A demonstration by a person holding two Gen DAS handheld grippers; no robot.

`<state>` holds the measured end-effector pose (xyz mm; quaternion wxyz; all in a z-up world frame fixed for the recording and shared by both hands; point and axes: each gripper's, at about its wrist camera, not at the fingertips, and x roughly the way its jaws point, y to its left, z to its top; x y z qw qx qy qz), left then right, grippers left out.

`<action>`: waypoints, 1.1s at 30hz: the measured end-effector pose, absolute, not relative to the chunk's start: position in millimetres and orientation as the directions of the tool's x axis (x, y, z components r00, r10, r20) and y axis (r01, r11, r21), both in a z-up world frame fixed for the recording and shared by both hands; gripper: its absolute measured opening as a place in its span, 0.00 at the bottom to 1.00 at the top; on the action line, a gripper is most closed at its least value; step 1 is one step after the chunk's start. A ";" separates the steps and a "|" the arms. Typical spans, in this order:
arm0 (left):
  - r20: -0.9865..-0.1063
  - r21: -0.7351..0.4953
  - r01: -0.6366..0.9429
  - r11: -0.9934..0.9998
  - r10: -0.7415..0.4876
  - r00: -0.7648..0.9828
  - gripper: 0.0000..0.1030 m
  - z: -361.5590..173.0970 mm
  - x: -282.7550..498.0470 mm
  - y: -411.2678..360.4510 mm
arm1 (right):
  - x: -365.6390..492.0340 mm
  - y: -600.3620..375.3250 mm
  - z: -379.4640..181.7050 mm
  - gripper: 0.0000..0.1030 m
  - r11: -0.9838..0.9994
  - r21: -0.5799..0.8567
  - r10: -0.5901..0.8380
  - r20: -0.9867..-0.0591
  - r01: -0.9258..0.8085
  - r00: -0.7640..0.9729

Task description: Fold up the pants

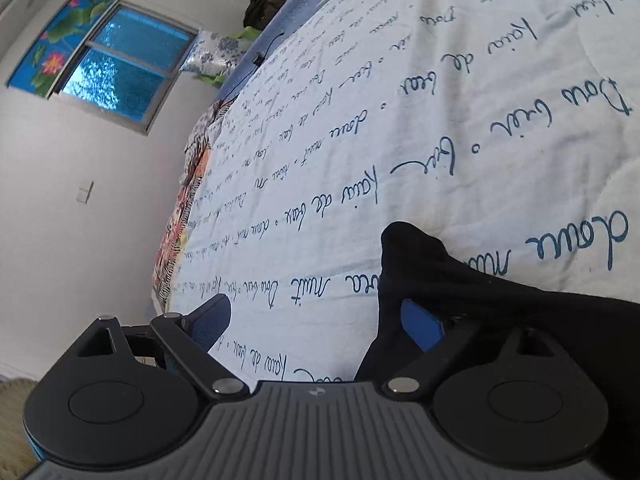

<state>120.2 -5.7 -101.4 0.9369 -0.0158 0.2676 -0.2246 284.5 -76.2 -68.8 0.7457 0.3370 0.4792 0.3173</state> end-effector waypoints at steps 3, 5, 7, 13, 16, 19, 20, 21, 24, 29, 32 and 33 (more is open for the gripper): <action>-0.490 -0.155 0.413 0.897 -0.433 0.756 1.00 -102.2 118.6 -1.5 | 257.2 -110.6 -48.3 0.90 0.512 0.848 0.818 -0.432 -0.138 0.379; -0.487 -0.166 0.413 0.896 -0.438 0.755 1.00 -102.4 119.0 0.0 | 229.9 -139.6 -29.3 0.91 0.474 0.860 0.835 -0.370 -0.190 0.408; -0.487 -0.167 0.413 0.895 -0.439 0.755 1.00 -102.6 119.0 1.2 | 200.1 -174.4 -17.0 0.91 0.465 0.860 0.828 -0.338 -0.211 0.448; -0.490 -0.160 0.413 0.897 -0.435 0.755 1.00 -103.9 120.3 0.8 | 149.6 -238.6 -52.7 0.95 0.501 0.862 0.768 -0.401 -0.080 0.499; -0.496 -0.141 0.416 0.899 -0.428 0.756 1.00 -104.3 120.1 -2.7 | 136.7 -235.8 -68.1 0.92 0.534 0.828 0.748 -0.369 -0.171 0.552; -0.498 -0.132 0.413 0.901 -0.420 0.758 1.00 -104.7 119.8 -3.2 | 129.3 -229.2 -55.1 0.93 0.588 0.795 0.709 -0.418 -0.150 0.567; -0.498 -0.132 0.412 0.902 -0.419 0.759 1.00 -104.8 119.7 -3.1 | 124.4 -232.3 -51.0 0.93 0.572 0.810 0.708 -0.410 -0.127 0.574; -0.498 -0.132 0.411 0.902 -0.418 0.760 1.00 -105.0 119.5 -3.0 | 117.3 -237.8 -47.4 0.93 0.535 0.836 0.725 -0.379 -0.123 0.575; -0.500 -0.124 0.408 0.905 -0.412 0.762 1.00 -104.8 119.4 -5.2 | 89.1 -247.2 -42.2 0.93 0.456 0.873 0.766 -0.286 -0.174 0.576; -0.504 -0.115 0.408 0.906 -0.407 0.762 1.00 -104.8 120.5 -6.5 | 65.5 -262.9 -81.7 0.93 0.418 0.897 0.727 -0.237 -0.141 0.644; -0.504 -0.108 0.406 0.907 -0.402 0.764 1.00 -105.4 119.9 -7.1 | 58.4 -270.1 -78.0 0.93 0.364 0.926 0.696 -0.200 -0.099 0.690; -0.504 -0.107 0.405 0.908 -0.400 0.766 1.00 -105.4 119.8 -7.1 | 54.5 -270.7 -72.5 0.94 0.369 0.925 0.681 -0.201 -0.093 0.704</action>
